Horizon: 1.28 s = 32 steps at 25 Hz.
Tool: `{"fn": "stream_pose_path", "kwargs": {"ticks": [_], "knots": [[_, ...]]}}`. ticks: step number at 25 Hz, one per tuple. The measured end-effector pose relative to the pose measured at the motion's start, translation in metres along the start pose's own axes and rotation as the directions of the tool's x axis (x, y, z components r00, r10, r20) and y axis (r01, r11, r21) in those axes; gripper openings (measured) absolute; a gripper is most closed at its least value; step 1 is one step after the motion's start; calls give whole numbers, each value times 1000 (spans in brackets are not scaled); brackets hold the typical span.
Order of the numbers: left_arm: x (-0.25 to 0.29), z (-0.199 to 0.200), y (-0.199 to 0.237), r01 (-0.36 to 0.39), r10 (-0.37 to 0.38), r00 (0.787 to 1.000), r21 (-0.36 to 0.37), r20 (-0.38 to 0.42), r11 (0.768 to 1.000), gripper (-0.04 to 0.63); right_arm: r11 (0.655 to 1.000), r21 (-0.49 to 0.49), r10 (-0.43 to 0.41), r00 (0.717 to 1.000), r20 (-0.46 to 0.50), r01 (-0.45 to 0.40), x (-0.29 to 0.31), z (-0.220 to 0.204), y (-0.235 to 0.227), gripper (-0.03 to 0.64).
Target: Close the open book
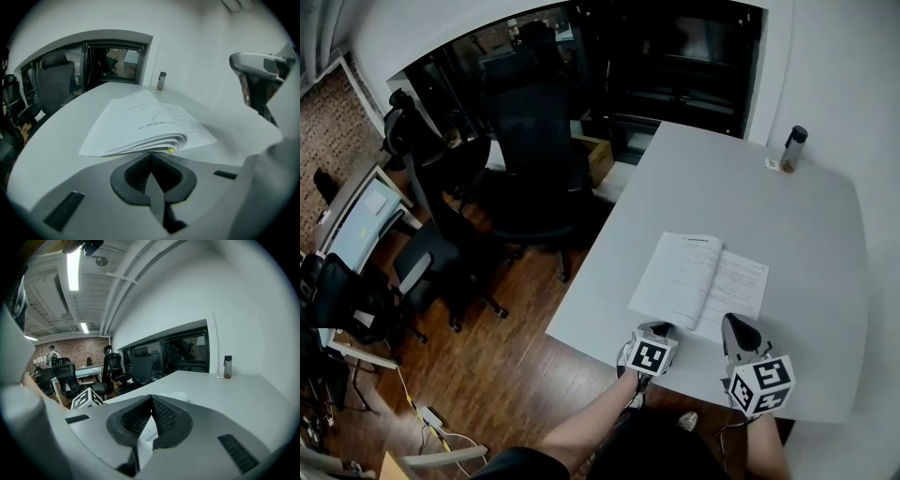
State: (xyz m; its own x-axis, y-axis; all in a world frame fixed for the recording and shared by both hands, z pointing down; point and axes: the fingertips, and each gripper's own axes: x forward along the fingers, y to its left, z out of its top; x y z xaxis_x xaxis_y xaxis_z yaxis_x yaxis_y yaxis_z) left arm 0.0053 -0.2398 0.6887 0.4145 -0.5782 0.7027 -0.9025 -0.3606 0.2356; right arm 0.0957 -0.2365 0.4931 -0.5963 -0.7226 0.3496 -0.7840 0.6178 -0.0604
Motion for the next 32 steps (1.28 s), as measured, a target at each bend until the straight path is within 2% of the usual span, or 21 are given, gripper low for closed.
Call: {"fn": "stream_pose_path", "kwargs": {"ticks": [5, 12, 18, 23, 32], "knots": [[5, 3, 6, -29, 30, 999, -40, 11, 999, 5, 1000, -2, -19, 1000, 13, 19, -8, 2, -4, 3], [-11, 20, -1, -84, 89, 989, -42, 120, 996, 5, 999, 11, -41, 999, 30, 41, -17, 3, -13, 3], [-23, 31, -13, -142, 128, 973, 62, 192, 988, 5, 999, 12, -46, 998, 47, 45, -23, 8, -15, 3], [-25, 37, -36, -149, 107, 967, 173, 230, 974, 5, 998, 19, -57, 997, 50, 56, -30, 5, -20, 3], [-17, 37, -69, -107, 52, 968, 215, 247, 971, 5, 995, 32, -92, 995, 47, 91, -53, -3, -31, 3]]}}
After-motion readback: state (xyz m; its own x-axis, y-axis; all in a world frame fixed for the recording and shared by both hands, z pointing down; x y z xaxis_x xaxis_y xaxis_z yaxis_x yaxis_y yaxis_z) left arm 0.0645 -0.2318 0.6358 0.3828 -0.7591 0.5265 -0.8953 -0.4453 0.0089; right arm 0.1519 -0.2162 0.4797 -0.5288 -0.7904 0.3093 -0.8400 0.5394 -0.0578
